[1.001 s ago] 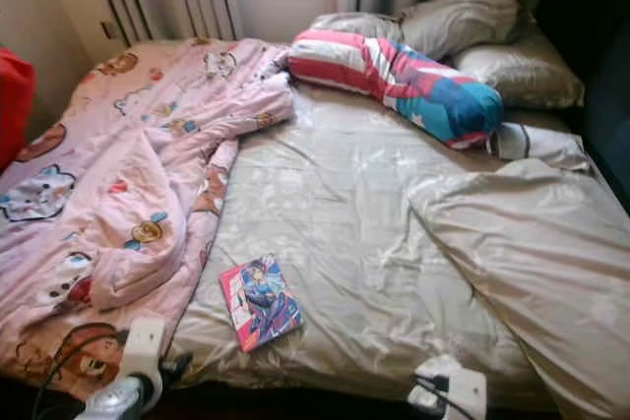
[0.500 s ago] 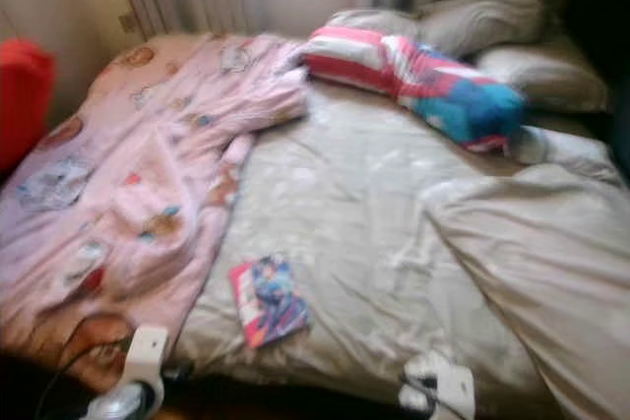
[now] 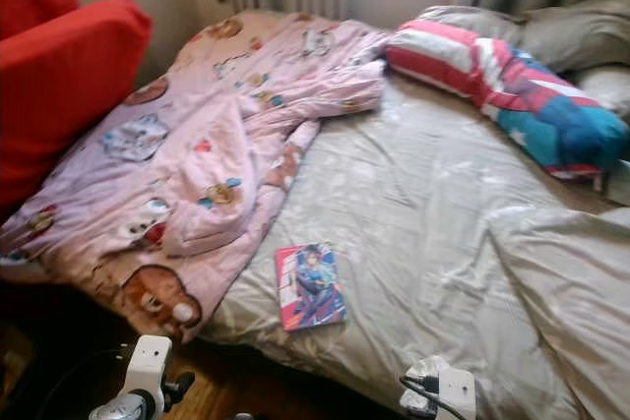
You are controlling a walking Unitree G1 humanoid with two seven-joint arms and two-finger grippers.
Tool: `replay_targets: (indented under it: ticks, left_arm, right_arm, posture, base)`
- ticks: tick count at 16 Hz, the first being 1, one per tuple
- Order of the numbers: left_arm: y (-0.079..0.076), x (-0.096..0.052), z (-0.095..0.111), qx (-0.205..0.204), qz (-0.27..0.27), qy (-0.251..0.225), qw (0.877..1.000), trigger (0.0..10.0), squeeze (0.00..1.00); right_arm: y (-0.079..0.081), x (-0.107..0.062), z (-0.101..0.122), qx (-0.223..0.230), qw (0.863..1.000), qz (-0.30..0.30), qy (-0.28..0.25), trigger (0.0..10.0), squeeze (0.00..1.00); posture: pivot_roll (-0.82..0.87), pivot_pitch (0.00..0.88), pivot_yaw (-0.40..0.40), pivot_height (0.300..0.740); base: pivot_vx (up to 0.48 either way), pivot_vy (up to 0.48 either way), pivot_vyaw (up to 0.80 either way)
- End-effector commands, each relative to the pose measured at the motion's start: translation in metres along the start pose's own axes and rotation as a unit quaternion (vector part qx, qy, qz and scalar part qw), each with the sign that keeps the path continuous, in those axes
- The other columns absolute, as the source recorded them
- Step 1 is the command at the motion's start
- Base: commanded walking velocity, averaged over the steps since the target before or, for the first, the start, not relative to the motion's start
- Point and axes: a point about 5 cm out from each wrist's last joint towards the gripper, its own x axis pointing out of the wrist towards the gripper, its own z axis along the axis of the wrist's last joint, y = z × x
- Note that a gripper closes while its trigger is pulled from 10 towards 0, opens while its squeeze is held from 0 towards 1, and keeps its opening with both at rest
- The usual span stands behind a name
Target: Clean up the room
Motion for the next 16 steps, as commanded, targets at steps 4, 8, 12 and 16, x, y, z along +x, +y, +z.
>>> replay_targets:
  ticks: [4,8,12,16]
  left_arm:
    - [-0.0011,-0.0012,-0.0054,0.005,-0.005,0.009,1.0,10.0,0.0]
    - [-0.0053,-0.0019,-0.0099,0.014,-0.016,0.017,1.0,10.0,0.0]
    - [-0.0059,-0.0022,-0.0113,0.021,-0.018,0.02,0.999,10.0,0.0]
    - [-0.008,-0.002,-0.0115,0.024,-0.022,0.022,0.999,10.0,0.0]
  right_arm:
    - [0.0002,-0.0017,-0.0075,0.004,1.0,0.002,0.014,10.0,0.0]
    - [0.0037,-0.0009,-0.0049,0.025,1.0,0.007,0.008,10.0,0.0]
    - [0.0052,-0.0001,-0.0034,0.023,1.0,0.01,0.01,10.0,0.0]
    - [0.0058,-0.0002,-0.0041,0.022,1.0,0.011,0.013,10.0,0.0]
  posture:
    - [0.06,0.157,0.001,0.74]
    - [0.06,0.155,0.006,0.74]
    - [0.06,0.149,0.005,0.74]
    - [0.06,0.143,0.003,0.74]
  base:
    - [0.0,0.0,0.76]
    - [0.0,0.0,0.0]
    - [0.0,0.239,0.0]
    - [0.0,0.311,0.0]
